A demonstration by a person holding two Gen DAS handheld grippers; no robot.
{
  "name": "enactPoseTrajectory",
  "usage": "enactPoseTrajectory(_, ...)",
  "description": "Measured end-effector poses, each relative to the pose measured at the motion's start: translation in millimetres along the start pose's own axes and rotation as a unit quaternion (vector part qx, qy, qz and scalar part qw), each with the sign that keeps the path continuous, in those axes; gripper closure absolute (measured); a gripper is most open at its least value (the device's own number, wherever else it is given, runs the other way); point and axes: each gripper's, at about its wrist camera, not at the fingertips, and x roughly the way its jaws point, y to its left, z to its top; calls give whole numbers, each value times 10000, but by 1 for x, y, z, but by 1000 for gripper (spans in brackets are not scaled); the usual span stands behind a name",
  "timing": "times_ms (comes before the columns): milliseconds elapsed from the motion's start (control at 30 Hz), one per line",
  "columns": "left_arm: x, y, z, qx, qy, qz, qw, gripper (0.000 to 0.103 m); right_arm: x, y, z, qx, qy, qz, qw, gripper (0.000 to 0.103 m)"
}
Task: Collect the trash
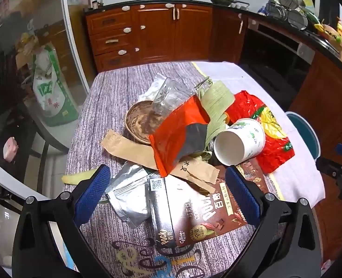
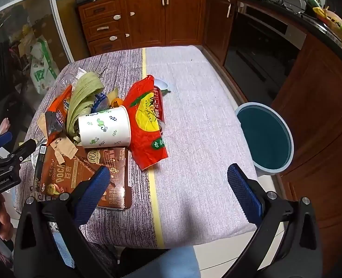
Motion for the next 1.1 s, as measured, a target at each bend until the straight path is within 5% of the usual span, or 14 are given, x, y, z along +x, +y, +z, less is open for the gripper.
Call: enactPoseTrajectory(1100,5,-15,3,205,2,-337,9992,4,12,0,2,-14,88,2,10000,6)
